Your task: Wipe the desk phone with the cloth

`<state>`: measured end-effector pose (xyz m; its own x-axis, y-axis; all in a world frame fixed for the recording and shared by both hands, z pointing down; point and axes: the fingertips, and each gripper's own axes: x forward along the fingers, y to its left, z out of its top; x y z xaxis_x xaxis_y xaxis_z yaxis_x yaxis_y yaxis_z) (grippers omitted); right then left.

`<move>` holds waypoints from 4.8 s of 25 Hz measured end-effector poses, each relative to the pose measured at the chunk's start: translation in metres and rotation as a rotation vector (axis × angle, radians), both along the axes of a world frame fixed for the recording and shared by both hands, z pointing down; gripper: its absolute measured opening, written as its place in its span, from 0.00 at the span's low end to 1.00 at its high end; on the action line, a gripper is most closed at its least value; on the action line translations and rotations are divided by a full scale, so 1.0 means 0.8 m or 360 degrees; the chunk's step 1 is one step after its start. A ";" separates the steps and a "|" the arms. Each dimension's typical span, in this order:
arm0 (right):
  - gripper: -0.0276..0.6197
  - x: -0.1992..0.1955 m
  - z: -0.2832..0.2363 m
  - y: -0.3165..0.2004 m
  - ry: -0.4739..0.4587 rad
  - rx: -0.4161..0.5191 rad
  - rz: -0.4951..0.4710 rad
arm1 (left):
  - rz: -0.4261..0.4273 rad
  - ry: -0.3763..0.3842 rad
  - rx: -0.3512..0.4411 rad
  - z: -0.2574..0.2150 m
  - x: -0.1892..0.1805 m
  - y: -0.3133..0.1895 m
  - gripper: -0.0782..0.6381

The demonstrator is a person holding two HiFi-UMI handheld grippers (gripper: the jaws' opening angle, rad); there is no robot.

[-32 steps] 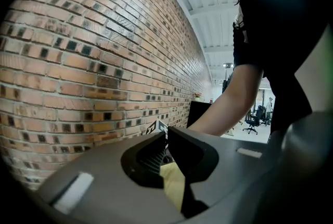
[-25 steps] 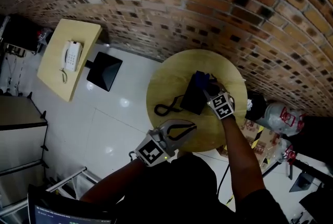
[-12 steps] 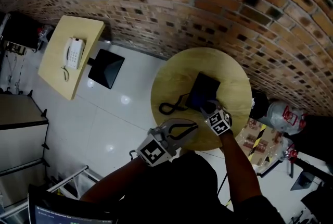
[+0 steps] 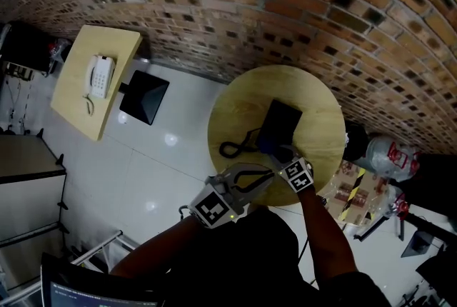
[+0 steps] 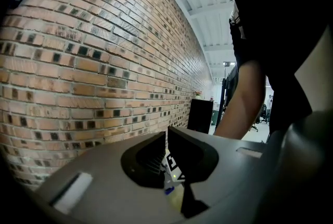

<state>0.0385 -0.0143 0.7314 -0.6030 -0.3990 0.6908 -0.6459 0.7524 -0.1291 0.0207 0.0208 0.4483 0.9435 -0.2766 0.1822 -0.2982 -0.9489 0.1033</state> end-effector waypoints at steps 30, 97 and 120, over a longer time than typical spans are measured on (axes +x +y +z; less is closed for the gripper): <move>0.19 -0.010 0.005 0.025 0.0033 -0.0070 -0.0021 | 0.0008 0.0070 -0.0049 0.004 0.008 0.008 0.12; 0.28 0.022 -0.409 0.114 -0.0719 0.0733 0.0537 | 0.0207 0.0250 0.0046 -0.097 -0.031 0.065 0.12; 0.04 -0.081 -0.458 0.173 -0.0696 0.0884 0.0591 | 0.0361 0.0295 0.0135 -0.117 -0.085 0.116 0.11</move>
